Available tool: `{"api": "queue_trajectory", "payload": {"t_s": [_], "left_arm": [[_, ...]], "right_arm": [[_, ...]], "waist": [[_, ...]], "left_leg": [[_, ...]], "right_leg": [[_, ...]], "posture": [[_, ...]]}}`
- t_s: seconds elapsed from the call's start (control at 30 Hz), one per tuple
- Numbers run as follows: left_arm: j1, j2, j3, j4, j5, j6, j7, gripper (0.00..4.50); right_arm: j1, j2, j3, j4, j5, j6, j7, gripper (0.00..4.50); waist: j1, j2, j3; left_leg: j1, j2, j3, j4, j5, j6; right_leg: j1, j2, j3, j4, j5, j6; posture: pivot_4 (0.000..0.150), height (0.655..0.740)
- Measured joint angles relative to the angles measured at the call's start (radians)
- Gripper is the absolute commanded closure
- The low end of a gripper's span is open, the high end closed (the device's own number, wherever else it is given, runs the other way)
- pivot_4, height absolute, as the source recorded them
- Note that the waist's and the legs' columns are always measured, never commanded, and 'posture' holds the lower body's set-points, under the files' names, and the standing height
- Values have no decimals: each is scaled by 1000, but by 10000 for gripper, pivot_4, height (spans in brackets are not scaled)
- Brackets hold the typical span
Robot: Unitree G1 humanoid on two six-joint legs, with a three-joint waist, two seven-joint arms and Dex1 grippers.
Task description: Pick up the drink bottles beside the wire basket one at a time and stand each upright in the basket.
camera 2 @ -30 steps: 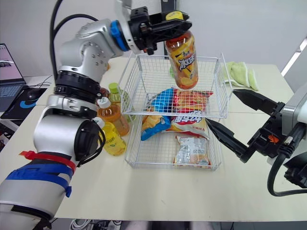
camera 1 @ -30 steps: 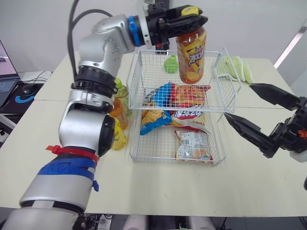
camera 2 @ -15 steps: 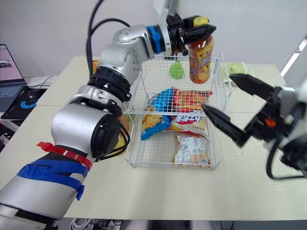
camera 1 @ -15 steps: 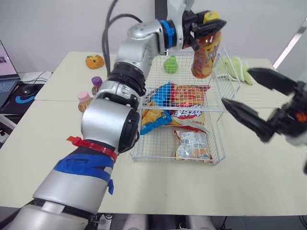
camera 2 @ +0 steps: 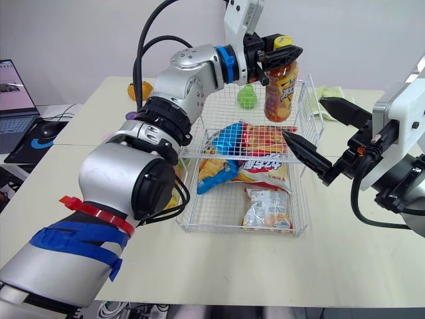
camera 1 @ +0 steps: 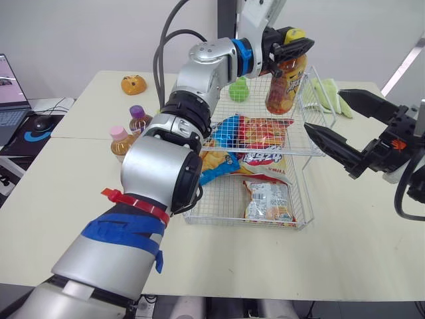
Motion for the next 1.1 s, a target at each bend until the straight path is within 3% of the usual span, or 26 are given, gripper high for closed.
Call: {"api": "queue_trajectory", "payload": {"t_s": [0.2, 0.43, 0.67, 0.87, 0.97, 1.1], "left_arm": [[-7, 2, 48, 1, -3, -4, -1, 201], [-33, 76, 111, -27, -45, 16, -99, 201], [14, 259, 143, -210, -79, 79, -145, 201], [178, 450, 157, -392, -78, 160, -82, 201], [312, 617, 214, -481, -80, 169, -42, 201], [563, 762, 321, -622, -111, 188, -15, 201]], "right_arm": [[-9, 8, 13, 1, -9, 7, 10, 0], [-34, 14, 42, 24, -20, 10, 38, 0], [-101, 34, 98, 72, -55, 9, 100, 0], [-142, 59, 139, 132, -100, 8, 188, 0], [-171, 71, 161, 172, -128, 8, 245, 0], [-215, 99, 199, 205, -137, 8, 309, 0]], "waist": [[0, 0, 0], [-5, 0, 0], [-16, 1, -1], [-25, 1, -1], [-36, 2, -1], [-37, 3, -2]], "left_leg": [[0, 0, 0, 0, 0, 0], [0, 0, 0, 0, 2, -3], [1, 0, 0, 0, 2, -3], [1, 0, -1, 1, 2, -4], [1, 1, 0, 0, 2, -4], [1, 1, -1, 0, 2, -4]], "right_leg": [[0, 0, 0, 0, 0, 0], [0, 0, 0, 0, 0, 0], [0, 0, 0, 1, 0, 0], [-1, 0, 0, 1, 0, 0], [-2, 0, 0, 1, 0, 0], [-1, 0, 0, 1, 0, 0]], "posture": [[1500, 7400], [1500, 7400], [1500, 7400], [1500, 7400], [1500, 7400], [1500, 7400]]}}
